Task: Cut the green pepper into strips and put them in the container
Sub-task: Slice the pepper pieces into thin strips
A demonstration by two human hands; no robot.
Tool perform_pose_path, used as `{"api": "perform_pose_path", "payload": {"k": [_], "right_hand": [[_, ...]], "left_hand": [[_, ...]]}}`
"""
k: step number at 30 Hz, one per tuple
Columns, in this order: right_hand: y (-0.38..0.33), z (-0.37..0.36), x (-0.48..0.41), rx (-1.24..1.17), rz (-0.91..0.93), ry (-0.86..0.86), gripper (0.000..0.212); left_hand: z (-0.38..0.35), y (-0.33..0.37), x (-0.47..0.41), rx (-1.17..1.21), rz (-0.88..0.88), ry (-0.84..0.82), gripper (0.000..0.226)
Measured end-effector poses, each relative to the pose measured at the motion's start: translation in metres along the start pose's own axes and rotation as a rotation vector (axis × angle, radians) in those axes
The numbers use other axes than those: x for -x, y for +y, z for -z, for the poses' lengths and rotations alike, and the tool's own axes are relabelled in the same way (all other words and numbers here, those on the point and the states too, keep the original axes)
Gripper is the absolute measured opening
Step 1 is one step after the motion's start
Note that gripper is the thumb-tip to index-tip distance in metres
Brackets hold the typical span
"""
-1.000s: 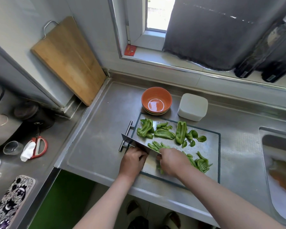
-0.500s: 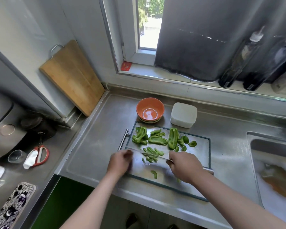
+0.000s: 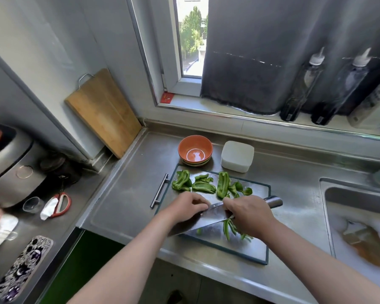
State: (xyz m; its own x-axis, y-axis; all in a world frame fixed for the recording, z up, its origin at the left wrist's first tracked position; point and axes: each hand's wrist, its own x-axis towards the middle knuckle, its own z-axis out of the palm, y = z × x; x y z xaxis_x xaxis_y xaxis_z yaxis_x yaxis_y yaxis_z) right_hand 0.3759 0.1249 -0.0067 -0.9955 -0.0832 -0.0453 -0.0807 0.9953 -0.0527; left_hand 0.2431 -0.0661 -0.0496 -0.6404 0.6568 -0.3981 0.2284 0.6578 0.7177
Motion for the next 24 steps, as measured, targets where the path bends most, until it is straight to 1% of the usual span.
{"api": "perform_pose_path", "payload": {"k": [2,4,6,7,9,11,12,14,15,16,17,18,21,24], "right_hand": [[0.006,-0.003,0.006,-0.002,-0.006,0.017,0.039],[0.011,-0.002,0.011,-0.003,-0.025,0.021,0.034],[0.016,-0.002,0.017,-0.016,-0.081,0.034,0.022],[0.017,0.000,0.019,-0.037,-0.138,0.014,0.017],[0.018,0.004,0.024,-0.128,-0.277,-0.077,0.013],[0.018,0.002,0.028,-0.247,-0.441,-0.106,0.007],[0.017,-0.001,0.030,-0.314,-0.529,-0.110,0.005],[0.013,-0.005,0.035,-0.426,-0.692,-0.097,0.006],[0.010,-0.007,0.037,-0.466,-0.760,-0.080,0.007],[0.006,-0.008,0.039,-0.497,-0.821,-0.060,0.009],[0.002,-0.010,0.041,-0.527,-0.872,-0.039,0.011],[-0.001,-0.012,0.043,-0.559,-0.925,-0.017,0.013],[-0.011,-0.018,0.051,-0.633,-1.085,0.033,0.017],[-0.022,-0.023,0.059,-0.668,-1.210,0.077,0.019]], "left_hand": [[0.006,-0.002,-0.002,-0.053,0.028,0.014,0.006],[0.015,-0.010,0.000,-0.065,0.075,0.032,0.009],[0.023,-0.022,0.003,-0.035,0.135,0.121,0.014],[0.026,-0.029,0.004,-0.025,0.168,0.177,0.017],[0.028,-0.042,0.005,-0.059,0.181,0.254,0.020],[0.025,-0.048,0.005,-0.139,0.119,0.234,0.028],[0.020,-0.049,0.005,-0.187,0.073,0.185,0.042],[0.003,-0.051,0.005,-0.271,-0.005,0.059,0.085],[-0.005,-0.052,0.006,-0.303,-0.031,0.012,0.103],[-0.014,-0.055,0.006,-0.331,-0.064,-0.009,0.114],[-0.020,-0.060,0.005,-0.353,-0.100,-0.007,0.117],[-0.026,-0.064,0.004,-0.359,-0.144,0.009,0.115],[-0.040,-0.070,-0.003,-0.305,-0.287,0.076,0.100],[-0.052,-0.067,-0.019,-0.285,-0.349,0.072,0.099]]}}
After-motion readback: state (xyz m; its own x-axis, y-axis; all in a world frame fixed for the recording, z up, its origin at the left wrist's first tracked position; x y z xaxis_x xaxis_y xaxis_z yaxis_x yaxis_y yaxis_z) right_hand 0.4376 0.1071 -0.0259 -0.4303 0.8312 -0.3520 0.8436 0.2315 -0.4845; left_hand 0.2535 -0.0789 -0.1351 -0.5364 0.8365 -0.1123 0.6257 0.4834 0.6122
